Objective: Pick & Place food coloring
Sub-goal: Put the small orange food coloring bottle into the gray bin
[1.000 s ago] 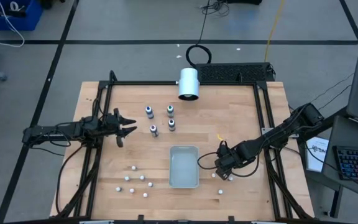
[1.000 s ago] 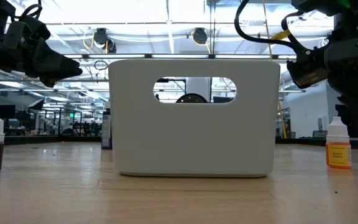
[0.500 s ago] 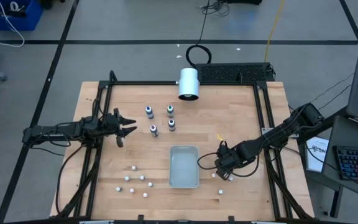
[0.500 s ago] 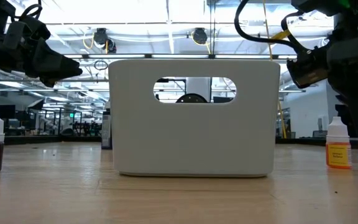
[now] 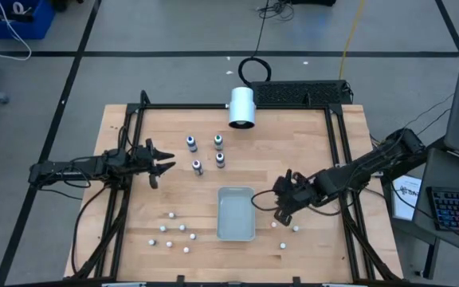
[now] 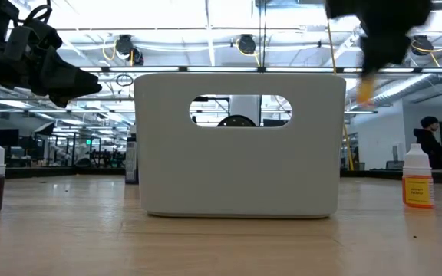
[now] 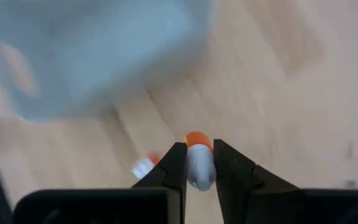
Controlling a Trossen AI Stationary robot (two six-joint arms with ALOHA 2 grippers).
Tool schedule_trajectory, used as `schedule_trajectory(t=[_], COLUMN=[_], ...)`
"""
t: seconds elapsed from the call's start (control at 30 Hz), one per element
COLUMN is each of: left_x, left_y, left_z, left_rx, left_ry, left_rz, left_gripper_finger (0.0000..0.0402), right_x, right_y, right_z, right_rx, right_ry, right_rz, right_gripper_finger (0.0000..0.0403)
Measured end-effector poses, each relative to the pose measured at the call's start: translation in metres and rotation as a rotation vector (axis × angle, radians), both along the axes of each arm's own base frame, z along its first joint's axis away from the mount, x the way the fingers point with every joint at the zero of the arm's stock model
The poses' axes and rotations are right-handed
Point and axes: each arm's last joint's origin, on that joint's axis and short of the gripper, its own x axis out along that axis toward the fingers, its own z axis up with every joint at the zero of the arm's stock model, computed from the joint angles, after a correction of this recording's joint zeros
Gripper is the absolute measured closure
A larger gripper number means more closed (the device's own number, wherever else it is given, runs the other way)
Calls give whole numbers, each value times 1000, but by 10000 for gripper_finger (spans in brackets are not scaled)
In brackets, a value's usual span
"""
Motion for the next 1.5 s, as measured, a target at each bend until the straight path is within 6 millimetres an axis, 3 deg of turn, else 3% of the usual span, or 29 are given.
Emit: schedule_trajectory(t=[0.27, 0.37, 0.5, 0.57, 0.7, 0.93, 1.03, 1.5], left_x=[0, 0, 0, 0, 0, 0, 0, 0], left_y=[0, 0, 0, 0, 0, 0, 0, 0], left_z=[0, 0, 0, 0, 0, 0, 0, 0], left_rx=[0, 0, 0, 0, 0, 0, 0, 0], left_ry=[-2, 0, -1, -3, -3, -2, -2, 1], left_rz=[0, 0, 0, 0, 0, 0, 0, 0], left_gripper_finger=[254, 254, 254, 254, 254, 254, 254, 254], right_x=[61, 86, 120, 135, 159, 187, 198, 213], right_y=[-6, -9, -13, -13, -10, -3, -4, -6], right_z=[72, 88, 93, 84, 45, -17, -34, -63], right_rx=[-154, -214, -271, -286, -211, -139, -118, -89], right_ry=[-92, -37, 39, 82, 190, 310, 301, 204], right_rz=[213, 266, 325, 350, 425, 519, 549, 579], right_gripper_finger=[361, 361, 361, 361, 361, 361, 361, 361])
